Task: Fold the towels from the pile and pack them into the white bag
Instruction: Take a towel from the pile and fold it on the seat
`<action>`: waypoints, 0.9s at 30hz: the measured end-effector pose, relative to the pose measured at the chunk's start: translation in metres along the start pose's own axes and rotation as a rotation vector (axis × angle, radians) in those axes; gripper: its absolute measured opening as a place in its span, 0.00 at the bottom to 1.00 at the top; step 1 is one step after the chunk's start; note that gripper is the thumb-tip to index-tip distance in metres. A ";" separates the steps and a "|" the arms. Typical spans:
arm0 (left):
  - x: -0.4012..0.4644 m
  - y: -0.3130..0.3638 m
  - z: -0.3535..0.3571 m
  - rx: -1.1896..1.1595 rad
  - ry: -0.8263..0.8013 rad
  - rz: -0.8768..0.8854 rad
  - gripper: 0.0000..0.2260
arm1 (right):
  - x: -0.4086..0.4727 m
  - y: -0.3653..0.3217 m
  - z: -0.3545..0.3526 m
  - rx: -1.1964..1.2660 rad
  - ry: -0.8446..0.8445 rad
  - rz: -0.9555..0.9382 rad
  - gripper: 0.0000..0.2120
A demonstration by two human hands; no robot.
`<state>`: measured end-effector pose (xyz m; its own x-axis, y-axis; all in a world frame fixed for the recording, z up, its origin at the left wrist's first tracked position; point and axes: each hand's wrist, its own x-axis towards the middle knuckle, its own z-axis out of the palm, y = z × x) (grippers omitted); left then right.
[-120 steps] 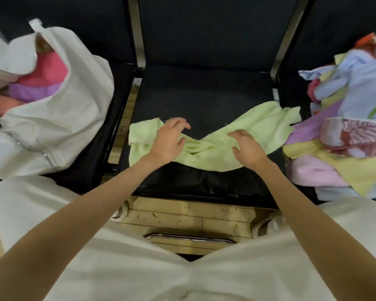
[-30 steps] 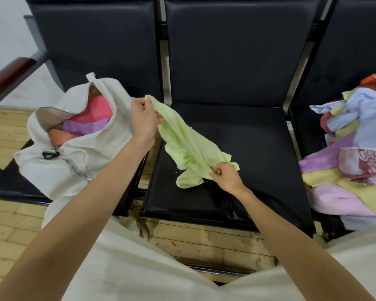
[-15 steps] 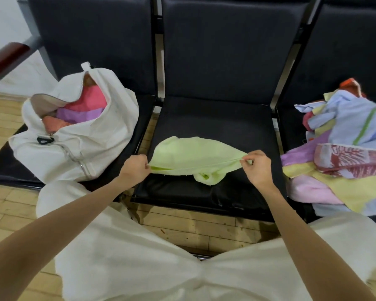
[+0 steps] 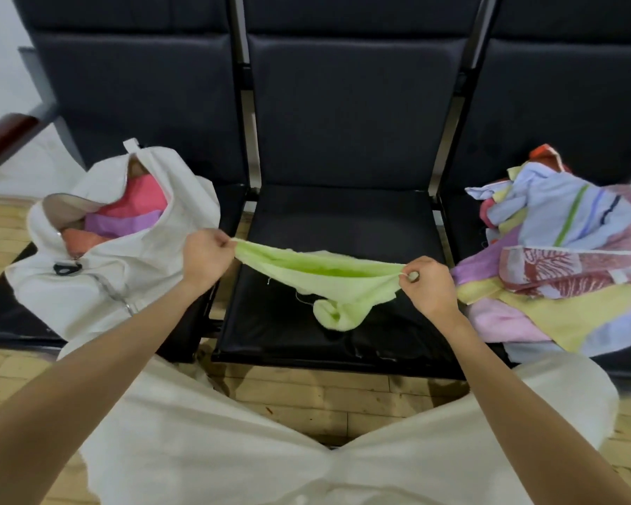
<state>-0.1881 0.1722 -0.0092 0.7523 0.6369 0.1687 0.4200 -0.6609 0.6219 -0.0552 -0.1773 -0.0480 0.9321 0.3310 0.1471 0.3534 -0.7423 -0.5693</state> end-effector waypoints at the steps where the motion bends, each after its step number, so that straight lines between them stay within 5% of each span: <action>1: 0.010 0.007 -0.012 -0.064 0.072 -0.017 0.06 | 0.003 -0.003 -0.007 -0.007 0.021 -0.019 0.04; 9: 0.058 0.098 -0.094 -0.403 0.311 -0.020 0.07 | 0.043 -0.053 -0.071 0.037 0.158 -0.232 0.03; 16: 0.083 0.143 -0.132 -0.462 0.457 -0.003 0.07 | 0.074 -0.090 -0.129 -0.023 0.085 -0.316 0.02; 20: 0.091 0.143 -0.148 -0.288 0.325 0.041 0.07 | 0.084 -0.097 -0.147 -0.066 0.166 -0.301 0.02; 24: 0.092 0.133 -0.152 -0.331 0.067 -0.102 0.05 | 0.088 -0.099 -0.148 -0.039 0.254 -0.285 0.12; 27: 0.085 0.132 -0.146 -0.414 0.215 -0.060 0.06 | 0.087 -0.103 -0.141 -0.304 0.419 -0.379 0.12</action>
<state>-0.1424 0.1973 0.1986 0.5921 0.7660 0.2504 0.1889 -0.4340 0.8809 0.0006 -0.1537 0.1375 0.6681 0.3930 0.6319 0.6142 -0.7706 -0.1701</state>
